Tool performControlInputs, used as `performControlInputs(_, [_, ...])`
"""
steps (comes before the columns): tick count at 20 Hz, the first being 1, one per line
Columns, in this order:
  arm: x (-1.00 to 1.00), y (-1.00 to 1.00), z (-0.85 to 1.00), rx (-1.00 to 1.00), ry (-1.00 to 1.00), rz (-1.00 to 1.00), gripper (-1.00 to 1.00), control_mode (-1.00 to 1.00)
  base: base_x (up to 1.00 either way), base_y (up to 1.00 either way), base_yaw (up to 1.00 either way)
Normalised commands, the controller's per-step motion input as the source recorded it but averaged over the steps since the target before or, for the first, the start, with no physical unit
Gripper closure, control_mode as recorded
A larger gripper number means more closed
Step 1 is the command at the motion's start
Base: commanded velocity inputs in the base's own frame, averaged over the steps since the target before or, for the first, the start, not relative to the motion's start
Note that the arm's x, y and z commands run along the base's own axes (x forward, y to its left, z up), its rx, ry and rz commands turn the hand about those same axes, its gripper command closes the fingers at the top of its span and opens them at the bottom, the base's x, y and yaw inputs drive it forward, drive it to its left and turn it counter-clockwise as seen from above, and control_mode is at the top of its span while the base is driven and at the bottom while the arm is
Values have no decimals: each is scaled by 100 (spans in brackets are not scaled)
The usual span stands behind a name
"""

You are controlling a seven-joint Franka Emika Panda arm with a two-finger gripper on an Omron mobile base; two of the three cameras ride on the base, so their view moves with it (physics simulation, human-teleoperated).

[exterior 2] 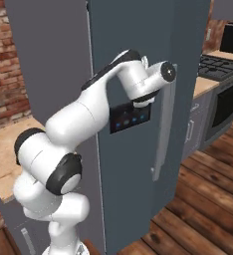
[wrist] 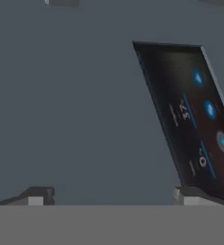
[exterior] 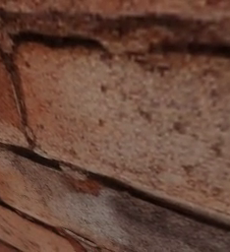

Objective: Take the orange and cucumber from the second highest rack and move them to the highest rack where the pear and peach are located, to maximize freezer space. Close the freezer door after rearranging.

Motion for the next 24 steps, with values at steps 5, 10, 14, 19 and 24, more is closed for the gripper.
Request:
performControlInputs(5, [33, 23, -27, 8, -2, 16, -100, -100, 0, 0, 0])
performControlInputs(10, [25, 31, -26, 5, -1, 21, -100, -100, 0, 0, 0])
performControlInputs(14, [20, 31, -28, 1, 0, 25, -100, -100, 0, 0, 0])
performControlInputs(19, [5, 32, -28, 0, 0, 25, -100, -100, 0, 0, 0])
performControlInputs(24, [-27, 41, -26, 0, -9, 15, -100, -100, 0, 0, 0])
